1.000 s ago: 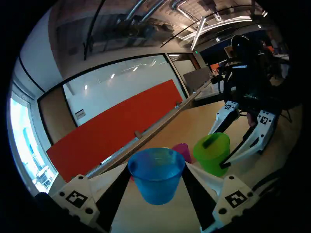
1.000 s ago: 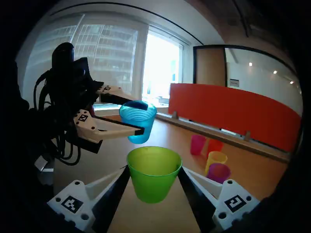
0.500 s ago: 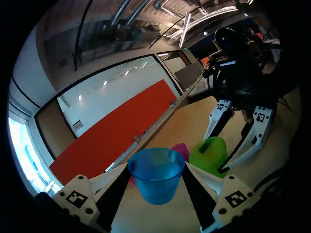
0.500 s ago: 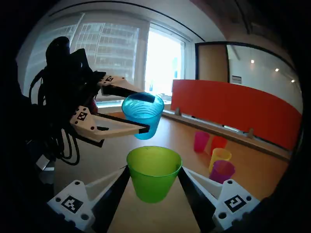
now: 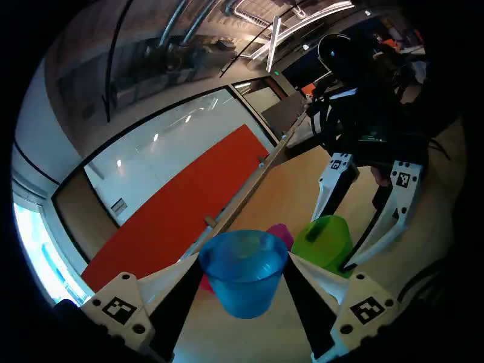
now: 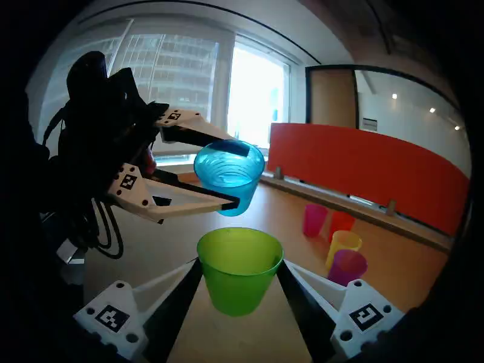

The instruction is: Pour water

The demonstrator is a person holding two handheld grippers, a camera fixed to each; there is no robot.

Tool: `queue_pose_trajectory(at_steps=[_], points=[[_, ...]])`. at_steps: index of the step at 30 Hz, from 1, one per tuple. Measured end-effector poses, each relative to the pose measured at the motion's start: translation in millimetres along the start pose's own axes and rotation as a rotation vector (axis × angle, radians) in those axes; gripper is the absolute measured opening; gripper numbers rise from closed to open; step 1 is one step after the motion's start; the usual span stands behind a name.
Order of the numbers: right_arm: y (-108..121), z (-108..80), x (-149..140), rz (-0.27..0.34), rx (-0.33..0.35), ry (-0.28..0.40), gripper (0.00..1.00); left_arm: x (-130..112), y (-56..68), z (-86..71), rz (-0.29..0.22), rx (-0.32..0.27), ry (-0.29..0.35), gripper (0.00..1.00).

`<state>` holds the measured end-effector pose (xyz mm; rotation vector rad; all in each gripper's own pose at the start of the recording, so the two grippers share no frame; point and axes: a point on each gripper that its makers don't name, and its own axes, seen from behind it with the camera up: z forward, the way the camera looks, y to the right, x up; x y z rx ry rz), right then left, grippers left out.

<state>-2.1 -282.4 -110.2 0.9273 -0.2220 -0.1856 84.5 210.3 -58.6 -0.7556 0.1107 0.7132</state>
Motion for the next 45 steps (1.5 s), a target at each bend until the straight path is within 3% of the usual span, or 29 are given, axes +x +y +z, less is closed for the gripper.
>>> queue_pose_trajectory(at_steps=[23, 45], points=[[-1, 0.6, 0, -0.004, 0.002, 0.002, 0.91, 9, 5.8, 6.1, 0.142, -0.022, 0.004, 0.86], [-4, 3.1, 3, -0.010, 0.006, 0.008, 0.91, 15, 11.0, 13.8, 0.234, -0.045, 0.007, 0.86]])
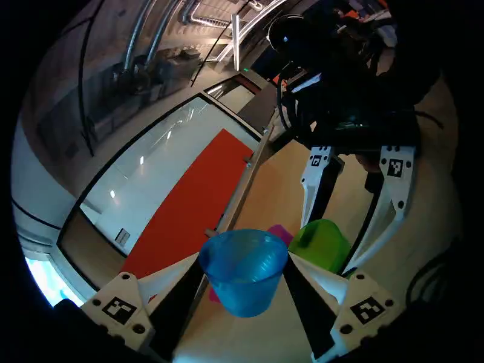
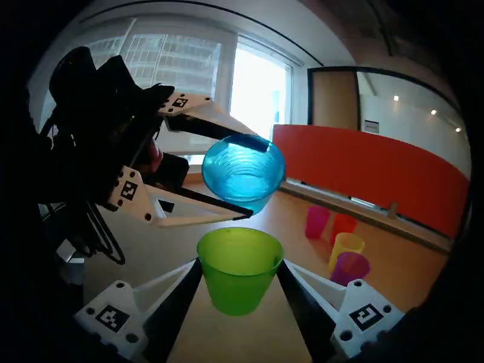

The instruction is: Pour water

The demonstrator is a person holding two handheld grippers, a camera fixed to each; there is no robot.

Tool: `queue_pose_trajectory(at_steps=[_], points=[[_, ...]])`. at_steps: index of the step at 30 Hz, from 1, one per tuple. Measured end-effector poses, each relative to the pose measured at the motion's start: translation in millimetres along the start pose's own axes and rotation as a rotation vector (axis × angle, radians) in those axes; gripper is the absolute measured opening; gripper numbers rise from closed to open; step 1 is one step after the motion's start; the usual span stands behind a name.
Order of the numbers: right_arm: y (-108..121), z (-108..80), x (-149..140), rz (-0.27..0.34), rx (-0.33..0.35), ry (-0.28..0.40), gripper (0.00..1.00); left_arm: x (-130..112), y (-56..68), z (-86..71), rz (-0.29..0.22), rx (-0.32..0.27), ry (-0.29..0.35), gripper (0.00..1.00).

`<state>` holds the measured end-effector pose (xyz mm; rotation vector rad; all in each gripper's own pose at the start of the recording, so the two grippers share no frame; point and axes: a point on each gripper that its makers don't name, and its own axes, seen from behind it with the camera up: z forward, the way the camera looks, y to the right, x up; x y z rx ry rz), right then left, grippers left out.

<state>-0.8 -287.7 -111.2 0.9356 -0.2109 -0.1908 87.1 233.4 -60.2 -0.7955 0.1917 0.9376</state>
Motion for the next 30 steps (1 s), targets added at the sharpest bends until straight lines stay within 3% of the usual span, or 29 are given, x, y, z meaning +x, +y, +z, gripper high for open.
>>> queue_pose_trajectory(at_steps=[30], points=[[0.7, -4.9, 3.4, -0.011, -0.002, 0.009, 0.91, 9.8, 2.1, 7.4, 0.120, -0.009, 0.005, 0.86]])
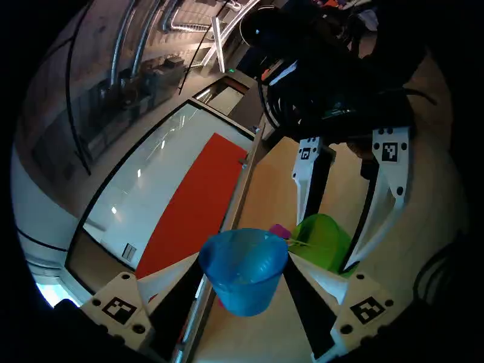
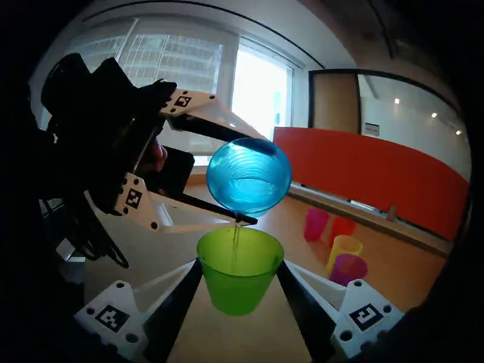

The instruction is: Pour water

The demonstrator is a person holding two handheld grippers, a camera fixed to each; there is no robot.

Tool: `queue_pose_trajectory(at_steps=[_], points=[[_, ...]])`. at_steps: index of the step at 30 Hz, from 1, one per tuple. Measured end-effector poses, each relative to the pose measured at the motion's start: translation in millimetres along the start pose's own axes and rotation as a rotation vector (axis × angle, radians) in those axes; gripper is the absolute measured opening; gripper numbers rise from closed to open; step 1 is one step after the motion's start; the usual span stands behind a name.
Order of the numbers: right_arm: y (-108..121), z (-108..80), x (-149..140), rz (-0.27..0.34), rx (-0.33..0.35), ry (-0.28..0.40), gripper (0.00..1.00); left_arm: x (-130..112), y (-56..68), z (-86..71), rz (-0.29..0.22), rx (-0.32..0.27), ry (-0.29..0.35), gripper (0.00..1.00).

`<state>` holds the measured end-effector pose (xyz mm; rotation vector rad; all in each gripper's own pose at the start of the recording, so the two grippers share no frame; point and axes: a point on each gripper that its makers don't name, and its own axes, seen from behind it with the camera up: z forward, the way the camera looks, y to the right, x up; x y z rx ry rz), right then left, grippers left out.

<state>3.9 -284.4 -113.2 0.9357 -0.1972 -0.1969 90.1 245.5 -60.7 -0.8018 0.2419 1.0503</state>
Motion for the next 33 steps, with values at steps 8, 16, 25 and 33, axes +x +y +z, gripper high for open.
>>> queue_pose_trajectory(at_steps=[8, 16, 25, 33], points=[[1.3, -0.5, 1.3, -0.002, -0.003, 0.003, 0.91, 1.4, 0.9, 0.1, 0.022, 0.003, 0.000, 0.86], [2.7, -0.9, 1.3, -0.002, -0.007, 0.006, 0.90, 1.3, -0.4, -0.1, 0.047, 0.007, -0.003, 0.86], [2.2, -1.0, 1.5, -0.006, -0.007, 0.008, 0.91, 1.5, -2.2, -1.3, 0.064, 0.016, -0.004, 0.87], [2.7, -2.4, 1.3, -0.005, -0.010, 0.011, 0.91, 2.4, 0.9, -1.6, 0.074, 0.004, -0.002, 0.86]])
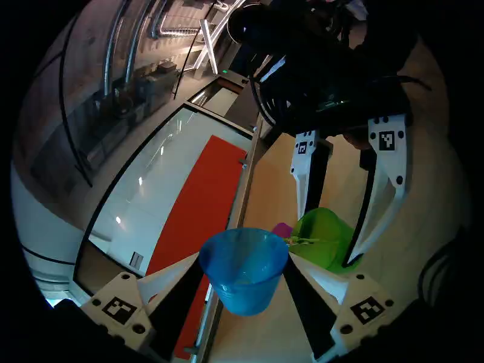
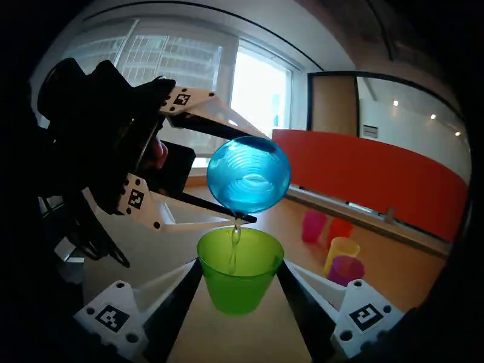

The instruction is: Pour water

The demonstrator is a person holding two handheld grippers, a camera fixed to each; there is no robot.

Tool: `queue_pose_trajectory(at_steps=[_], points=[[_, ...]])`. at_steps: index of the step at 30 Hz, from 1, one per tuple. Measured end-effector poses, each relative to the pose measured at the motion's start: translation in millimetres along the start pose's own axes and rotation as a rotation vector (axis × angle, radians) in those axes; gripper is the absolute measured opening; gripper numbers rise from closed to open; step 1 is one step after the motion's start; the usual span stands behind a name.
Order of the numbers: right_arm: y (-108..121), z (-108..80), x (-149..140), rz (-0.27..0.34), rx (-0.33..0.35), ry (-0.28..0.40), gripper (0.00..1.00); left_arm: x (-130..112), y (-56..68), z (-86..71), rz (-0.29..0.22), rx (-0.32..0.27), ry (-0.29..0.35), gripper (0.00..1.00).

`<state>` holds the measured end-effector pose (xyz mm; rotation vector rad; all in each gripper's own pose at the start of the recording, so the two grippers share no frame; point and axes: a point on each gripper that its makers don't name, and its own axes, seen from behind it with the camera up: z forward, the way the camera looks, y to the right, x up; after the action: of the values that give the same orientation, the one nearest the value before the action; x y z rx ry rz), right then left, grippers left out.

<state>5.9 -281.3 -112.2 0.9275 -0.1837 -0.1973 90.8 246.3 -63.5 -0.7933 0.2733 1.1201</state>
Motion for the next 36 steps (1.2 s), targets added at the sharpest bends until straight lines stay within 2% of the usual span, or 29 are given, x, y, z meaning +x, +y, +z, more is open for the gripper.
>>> queue_pose_trajectory(at_steps=[6, 12, 30, 36], points=[[0.4, 0.0, -0.2, -0.001, -0.003, 0.001, 0.91, 0.5, -7.2, 1.0, 0.023, 0.017, 0.000, 0.87], [1.1, 0.1, 0.1, 0.000, -0.004, 0.003, 0.90, 1.5, -2.6, 0.1, 0.034, 0.008, 0.002, 0.86], [2.5, -1.2, -1.5, 0.002, -0.008, 0.006, 0.90, 4.0, -8.6, 0.2, 0.103, 0.026, -0.003, 0.87], [4.6, -2.4, -1.6, -0.001, -0.014, 0.008, 0.90, 6.0, -6.2, -0.9, 0.132, 0.024, -0.002, 0.87]])
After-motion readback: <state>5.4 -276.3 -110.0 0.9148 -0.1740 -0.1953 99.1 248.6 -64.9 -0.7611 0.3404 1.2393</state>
